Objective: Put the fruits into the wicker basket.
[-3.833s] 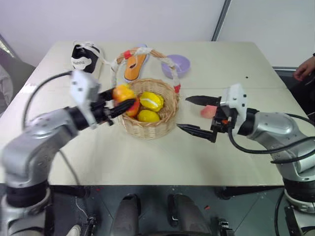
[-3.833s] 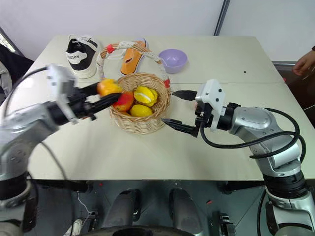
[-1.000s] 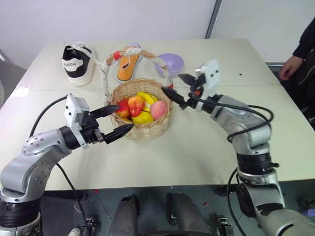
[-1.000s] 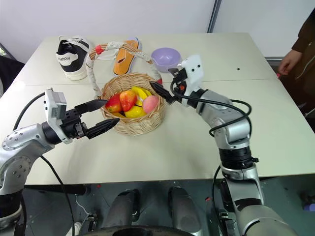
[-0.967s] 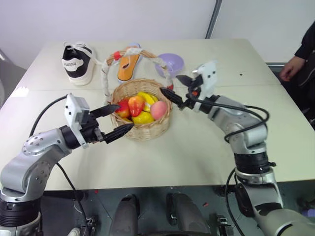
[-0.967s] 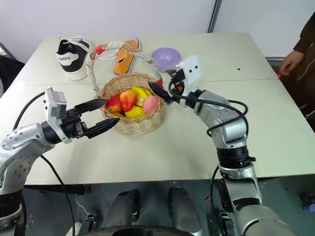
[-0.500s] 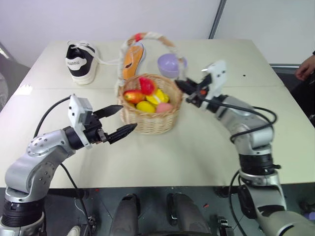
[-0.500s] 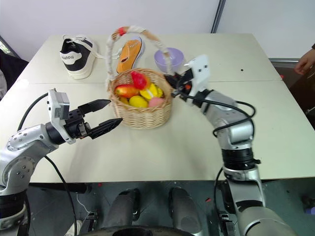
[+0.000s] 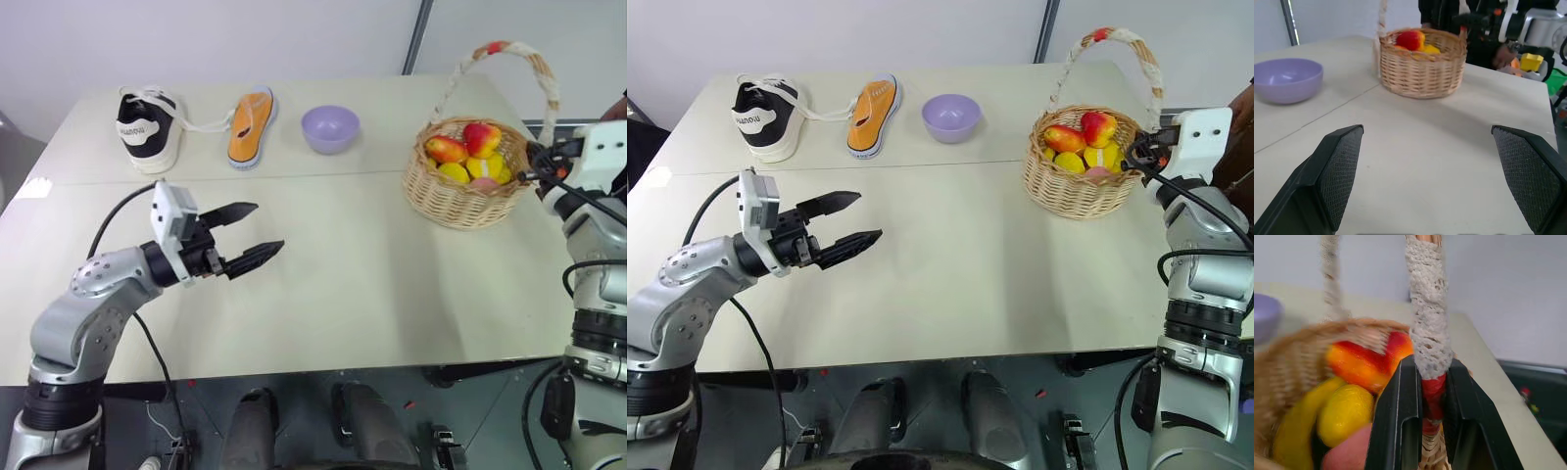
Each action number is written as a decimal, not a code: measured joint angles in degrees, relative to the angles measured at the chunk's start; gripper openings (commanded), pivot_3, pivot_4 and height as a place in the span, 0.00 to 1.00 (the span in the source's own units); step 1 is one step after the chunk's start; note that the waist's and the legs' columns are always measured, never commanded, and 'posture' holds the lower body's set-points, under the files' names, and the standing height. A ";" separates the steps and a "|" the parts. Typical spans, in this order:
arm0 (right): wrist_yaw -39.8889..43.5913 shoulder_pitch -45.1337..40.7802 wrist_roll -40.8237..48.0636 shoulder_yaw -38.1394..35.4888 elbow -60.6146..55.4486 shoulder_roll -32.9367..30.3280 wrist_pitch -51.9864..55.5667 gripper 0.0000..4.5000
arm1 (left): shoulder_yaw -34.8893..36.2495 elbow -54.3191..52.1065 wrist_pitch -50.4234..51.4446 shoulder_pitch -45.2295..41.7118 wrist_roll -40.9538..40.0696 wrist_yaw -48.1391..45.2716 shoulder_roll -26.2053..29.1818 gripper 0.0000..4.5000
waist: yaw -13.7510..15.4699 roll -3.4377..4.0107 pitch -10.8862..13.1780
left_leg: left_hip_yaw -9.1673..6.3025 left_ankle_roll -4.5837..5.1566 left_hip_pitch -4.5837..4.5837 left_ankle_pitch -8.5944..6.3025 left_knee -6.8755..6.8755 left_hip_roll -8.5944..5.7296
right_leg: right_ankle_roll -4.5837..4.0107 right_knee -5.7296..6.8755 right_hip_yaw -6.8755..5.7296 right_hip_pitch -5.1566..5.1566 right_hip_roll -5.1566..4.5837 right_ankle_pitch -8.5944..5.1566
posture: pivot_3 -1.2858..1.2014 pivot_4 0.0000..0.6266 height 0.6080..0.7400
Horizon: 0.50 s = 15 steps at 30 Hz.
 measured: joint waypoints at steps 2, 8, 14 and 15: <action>-0.62 0.02 0.07 -0.49 0.12 0.00 -0.18 0.54 | -0.21 0.56 -0.11 -0.75 0.28 -0.09 -0.47 1.00 | 0.00 0.00 0.00 | 0.00 0.00 0.00 0.00 0.00 0.00 | 0.02 0.01 0.00 0.00 0.00 0.01 | 0.52 0.24 1.00; -0.69 4.29 2.75 -4.07 -4.74 -0.10 0.80 0.75 | -0.32 1.45 -0.21 -0.41 1.13 -0.06 -0.48 1.00 | 0.52 0.00 0.00 | -0.03 0.00 -0.04 0.00 0.02 -0.01 | 0.06 -0.02 -0.01 0.02 -0.01 -0.01 | 0.52 0.24 1.00; 5.84 16.31 9.00 -10.67 -10.86 -0.47 1.34 0.75 | 3.01 5.95 -1.62 3.38 3.48 1.71 -0.41 1.00 | 0.51 0.01 -0.01 | 0.00 0.00 0.00 0.00 0.02 -0.01 | 0.05 -0.04 0.00 0.04 -0.03 -0.02 | 0.52 0.24 1.00; 7.75 18.52 10.60 -11.32 -12.46 -0.45 1.54 0.75 | 3.90 6.97 -2.20 4.56 4.08 2.34 -0.42 1.00 | 0.23 0.02 -0.01 | 0.01 0.00 0.01 -0.01 0.00 0.00 | -0.04 -0.04 0.01 0.04 -0.02 -0.08 | 0.52 0.24 1.00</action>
